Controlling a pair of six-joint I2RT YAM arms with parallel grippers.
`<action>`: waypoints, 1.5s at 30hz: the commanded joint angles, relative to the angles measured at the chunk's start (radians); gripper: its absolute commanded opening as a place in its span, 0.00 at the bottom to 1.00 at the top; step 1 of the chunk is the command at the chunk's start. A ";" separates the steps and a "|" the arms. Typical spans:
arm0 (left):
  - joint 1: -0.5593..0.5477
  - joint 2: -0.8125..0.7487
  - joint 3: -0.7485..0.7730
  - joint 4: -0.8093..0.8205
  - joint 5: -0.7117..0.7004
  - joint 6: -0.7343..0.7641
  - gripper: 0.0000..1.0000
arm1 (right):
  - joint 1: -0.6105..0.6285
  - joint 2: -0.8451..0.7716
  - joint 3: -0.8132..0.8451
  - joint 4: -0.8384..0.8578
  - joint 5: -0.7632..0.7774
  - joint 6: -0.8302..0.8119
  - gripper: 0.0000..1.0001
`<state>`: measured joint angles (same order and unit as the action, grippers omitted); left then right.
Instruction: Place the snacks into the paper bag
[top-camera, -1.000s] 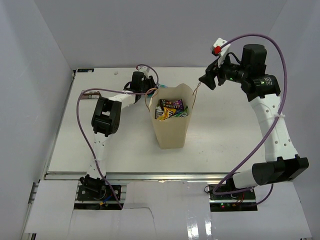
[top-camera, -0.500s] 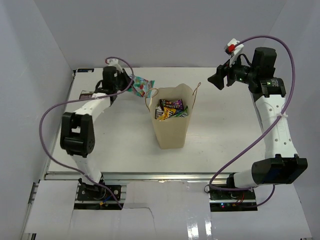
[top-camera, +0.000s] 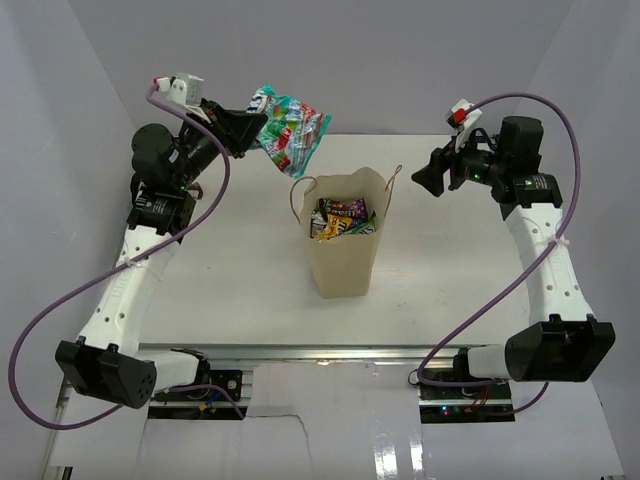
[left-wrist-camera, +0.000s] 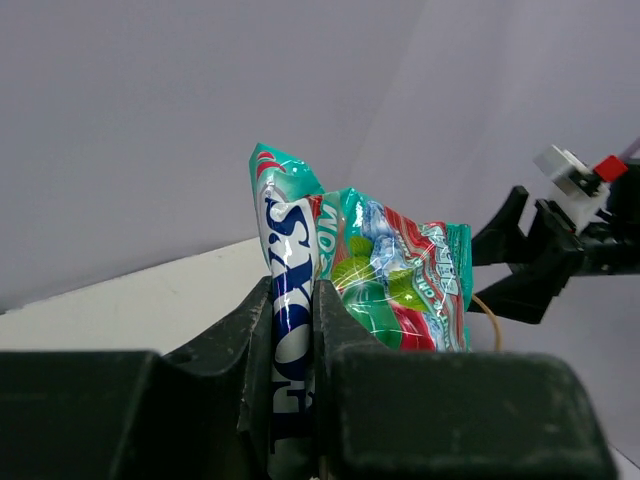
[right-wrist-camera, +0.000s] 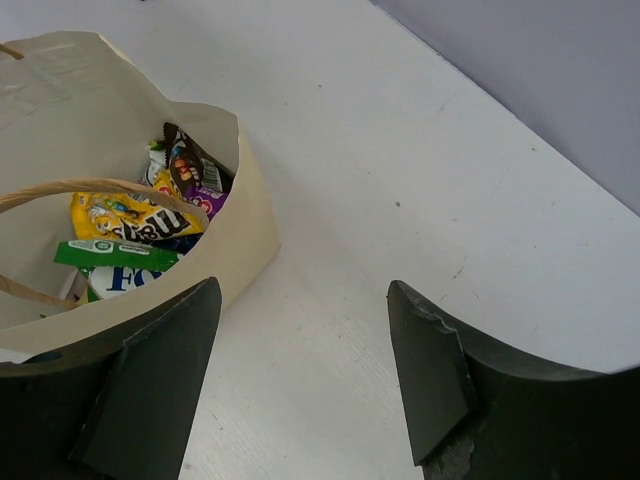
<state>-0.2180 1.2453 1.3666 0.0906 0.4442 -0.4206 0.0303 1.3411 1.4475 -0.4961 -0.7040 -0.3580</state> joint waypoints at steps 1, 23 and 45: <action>-0.081 0.026 0.035 -0.006 0.096 -0.014 0.01 | -0.010 -0.045 -0.016 0.062 -0.014 0.017 0.73; -0.392 0.250 0.201 -0.310 -0.124 0.247 0.61 | -0.092 -0.174 -0.167 0.060 0.001 0.007 0.74; 0.352 0.244 -0.266 -0.350 -0.389 -0.433 0.91 | -0.110 -0.178 -0.306 0.059 0.035 -0.012 0.74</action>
<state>0.0540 1.4528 1.1675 -0.2398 0.0803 -0.6239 -0.0711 1.1831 1.1568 -0.4660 -0.6765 -0.3527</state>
